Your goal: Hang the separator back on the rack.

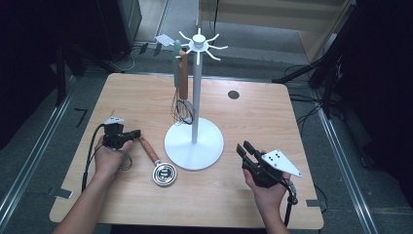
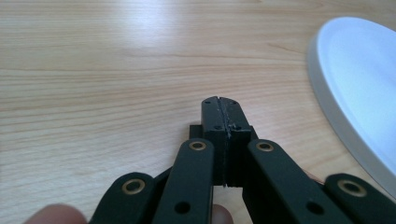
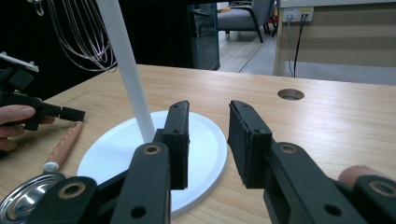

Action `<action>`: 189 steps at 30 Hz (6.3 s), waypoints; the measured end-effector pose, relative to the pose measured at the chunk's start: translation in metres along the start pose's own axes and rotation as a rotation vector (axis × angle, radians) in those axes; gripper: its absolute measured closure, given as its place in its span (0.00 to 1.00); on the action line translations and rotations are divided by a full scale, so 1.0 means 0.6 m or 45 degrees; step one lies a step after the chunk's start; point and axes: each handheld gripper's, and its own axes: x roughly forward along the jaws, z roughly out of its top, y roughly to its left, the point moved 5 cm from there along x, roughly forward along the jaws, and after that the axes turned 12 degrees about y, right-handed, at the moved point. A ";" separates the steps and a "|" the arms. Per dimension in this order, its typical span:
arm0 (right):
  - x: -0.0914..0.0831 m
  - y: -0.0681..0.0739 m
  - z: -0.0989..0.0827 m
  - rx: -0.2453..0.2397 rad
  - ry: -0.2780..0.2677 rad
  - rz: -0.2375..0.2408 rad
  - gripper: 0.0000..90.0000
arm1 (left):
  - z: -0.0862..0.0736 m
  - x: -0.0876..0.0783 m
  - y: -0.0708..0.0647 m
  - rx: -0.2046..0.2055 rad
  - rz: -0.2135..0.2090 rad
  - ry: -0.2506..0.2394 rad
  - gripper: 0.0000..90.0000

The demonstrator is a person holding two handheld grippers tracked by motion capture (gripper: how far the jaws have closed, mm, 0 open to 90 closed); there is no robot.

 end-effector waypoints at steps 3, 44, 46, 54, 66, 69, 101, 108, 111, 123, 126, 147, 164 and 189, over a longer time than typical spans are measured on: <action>0.000 0.002 0.000 -0.005 0.001 0.004 0.79 | -0.005 -0.002 -0.012 0.032 -0.021 0.019 1.00; 0.076 0.203 -0.134 -0.302 0.442 0.412 0.96 | -0.093 -0.030 -0.089 0.099 -0.096 0.044 1.00; 0.079 0.211 -0.141 -0.332 0.481 0.425 0.97 | -0.094 -0.030 -0.091 0.098 -0.099 0.041 1.00; 0.097 0.221 -0.167 -0.407 0.633 0.412 0.97 | -0.101 -0.030 -0.103 0.113 -0.108 0.053 1.00; 0.090 0.197 -0.163 -0.413 0.691 0.396 0.99 | -0.103 -0.021 -0.131 0.156 -0.146 0.071 1.00; 0.087 0.186 -0.162 -0.407 0.700 0.388 0.99 | -0.104 -0.017 -0.144 0.175 -0.162 0.081 1.00; 0.062 0.092 -0.150 -0.412 0.746 0.320 0.94 | -0.102 0.003 -0.194 0.182 -0.184 0.103 1.00; 0.058 0.105 -0.123 -0.309 0.660 0.406 0.87 | -0.114 0.000 -0.211 0.185 -0.190 0.103 0.99; 0.065 0.127 -0.119 -0.325 0.643 0.427 0.82 | -0.118 0.001 -0.217 0.186 -0.188 0.098 0.99; 0.098 0.156 -0.140 -0.432 0.734 0.355 0.68 | -0.121 0.008 -0.239 0.216 -0.225 0.097 0.99; 0.100 0.154 -0.145 -0.451 0.761 0.344 0.71 | -0.121 0.008 -0.241 0.219 -0.232 0.096 1.00; 0.075 0.126 -0.154 -0.529 0.759 0.377 0.77 | -0.113 -0.021 -0.203 0.183 -0.268 0.032 0.91; 0.032 0.036 -0.157 -0.516 0.778 0.281 0.77 | -0.095 -0.121 -0.040 -0.070 -0.130 -0.291 0.34; 0.041 -0.111 -0.132 -0.052 0.741 -0.126 0.77 | -0.109 -0.121 0.029 -0.095 0.078 -0.284 0.16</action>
